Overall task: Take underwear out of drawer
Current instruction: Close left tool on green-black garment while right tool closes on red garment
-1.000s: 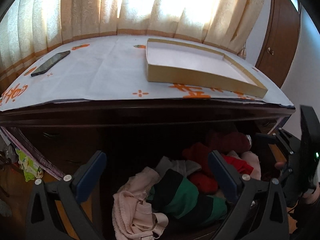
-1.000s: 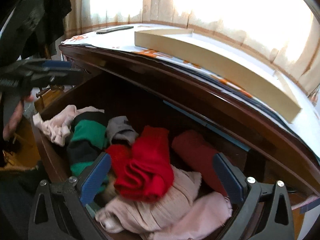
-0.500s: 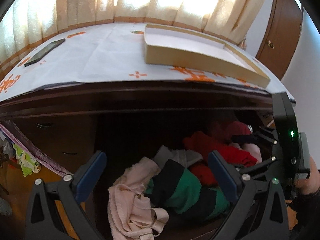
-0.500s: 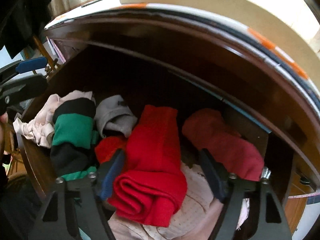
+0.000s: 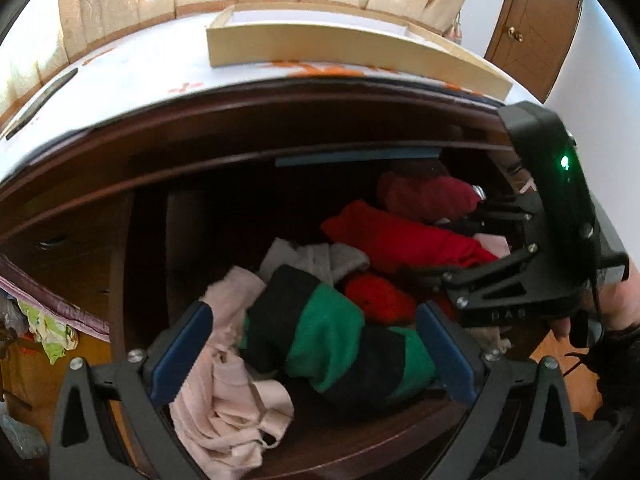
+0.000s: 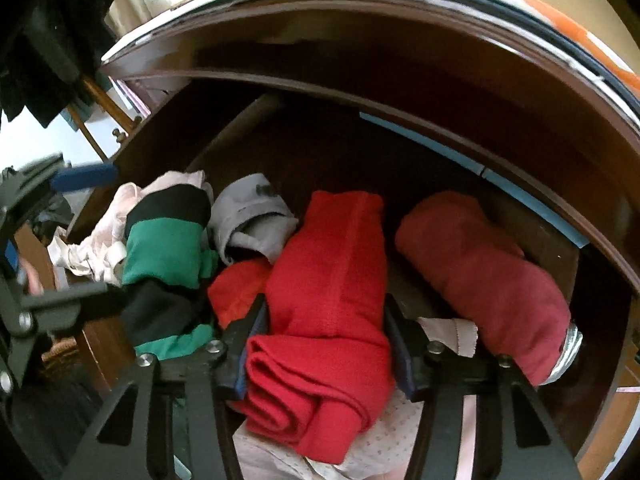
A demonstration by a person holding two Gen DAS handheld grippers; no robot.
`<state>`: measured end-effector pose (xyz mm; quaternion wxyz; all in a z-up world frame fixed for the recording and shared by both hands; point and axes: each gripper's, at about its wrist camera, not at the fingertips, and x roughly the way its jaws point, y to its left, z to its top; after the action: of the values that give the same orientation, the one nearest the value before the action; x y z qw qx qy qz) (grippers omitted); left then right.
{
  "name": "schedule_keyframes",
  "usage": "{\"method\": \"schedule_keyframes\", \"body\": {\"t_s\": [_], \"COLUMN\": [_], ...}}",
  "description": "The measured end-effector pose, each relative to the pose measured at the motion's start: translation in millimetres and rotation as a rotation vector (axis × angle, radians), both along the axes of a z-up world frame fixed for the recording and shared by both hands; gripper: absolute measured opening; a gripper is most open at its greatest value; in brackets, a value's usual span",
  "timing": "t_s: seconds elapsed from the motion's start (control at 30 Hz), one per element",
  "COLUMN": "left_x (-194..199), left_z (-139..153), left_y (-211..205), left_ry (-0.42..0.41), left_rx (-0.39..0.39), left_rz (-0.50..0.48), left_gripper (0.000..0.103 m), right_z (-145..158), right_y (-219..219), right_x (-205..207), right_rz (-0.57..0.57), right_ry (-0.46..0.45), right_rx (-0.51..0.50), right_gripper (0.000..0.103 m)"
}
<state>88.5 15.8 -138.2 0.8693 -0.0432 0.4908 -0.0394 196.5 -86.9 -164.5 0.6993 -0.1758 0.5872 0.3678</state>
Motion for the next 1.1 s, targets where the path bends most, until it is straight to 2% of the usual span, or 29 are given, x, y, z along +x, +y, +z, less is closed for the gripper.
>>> {"method": "schedule_keyframes", "body": {"t_s": [0.1,0.23,0.37,0.57,0.83,0.9,0.97,1.1], "left_x": [0.8,-1.4,-0.6,5.9,15.5,16.7,16.0,16.4], "left_z": [-3.4,-9.7,-20.5,-29.2,-41.2,-41.9,-43.4,-46.3], "left_y": [-0.7,0.7,1.8,-0.8,-9.5,-8.4,-9.9,-9.8], "left_ry": [0.021,0.045,0.080,0.100,0.120,0.118,0.115,0.109], "left_rx": [-0.008,-0.056,-0.093,-0.143,-0.117,-0.121,-0.102,-0.091], "left_rz": [0.008,0.024,0.044,0.072,0.064,0.070,0.057,0.038], "left_gripper": [0.102,0.101,0.093,0.089,0.088,0.085,0.070,0.052], "right_z": [-2.3,-0.7,1.2,4.0,6.5,6.2,5.7,5.4], "right_y": [-11.8,-16.1,-20.3,-23.5,-24.3,-22.8,-20.6,-18.4], "right_x": [-0.6,-3.2,-4.3,-5.5,-6.3,-6.8,-7.8,-8.0], "right_rz": [-0.007,-0.009,-0.014,-0.008,-0.015,-0.014,-0.014,-0.010], "right_ry": [0.004,0.001,0.003,0.000,0.000,0.001,0.002,-0.002], "right_rx": [0.017,0.029,0.045,0.046,0.048,0.045,0.042,0.036], "right_gripper": [0.056,0.056,0.056,0.056,0.056,0.056,0.056,0.056]}}
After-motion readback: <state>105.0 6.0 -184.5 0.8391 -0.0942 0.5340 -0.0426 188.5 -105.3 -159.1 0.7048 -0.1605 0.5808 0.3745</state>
